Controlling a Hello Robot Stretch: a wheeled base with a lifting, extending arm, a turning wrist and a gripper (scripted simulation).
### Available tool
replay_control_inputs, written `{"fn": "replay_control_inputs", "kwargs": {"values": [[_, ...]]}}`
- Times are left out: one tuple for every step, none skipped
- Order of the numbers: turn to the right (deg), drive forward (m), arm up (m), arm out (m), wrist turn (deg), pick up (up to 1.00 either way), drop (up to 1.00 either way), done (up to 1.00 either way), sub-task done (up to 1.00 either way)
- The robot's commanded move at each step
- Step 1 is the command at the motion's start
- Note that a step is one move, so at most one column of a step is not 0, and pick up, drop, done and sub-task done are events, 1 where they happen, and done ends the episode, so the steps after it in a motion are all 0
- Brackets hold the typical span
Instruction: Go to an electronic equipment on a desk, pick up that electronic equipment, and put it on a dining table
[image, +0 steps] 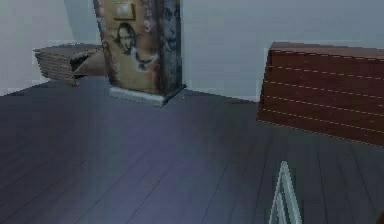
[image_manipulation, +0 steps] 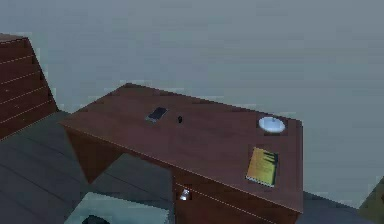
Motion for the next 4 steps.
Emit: {"fn": "replay_control_inputs", "kwargs": {"values": [[0.0,0.50,0.00,0.00,0.0,0.00,0.00,0.00,0.00],[24.0,0.00,0.00,0.00,0.0,0.00,0.00,0.00,0.00],[0.0,0.35,0.00,0.00,0.0,0.00,0.00,0.00,0.00],[45.0,0.00,0.00,0.00,0.0,0.00,0.00,0.00,0.00]]}}
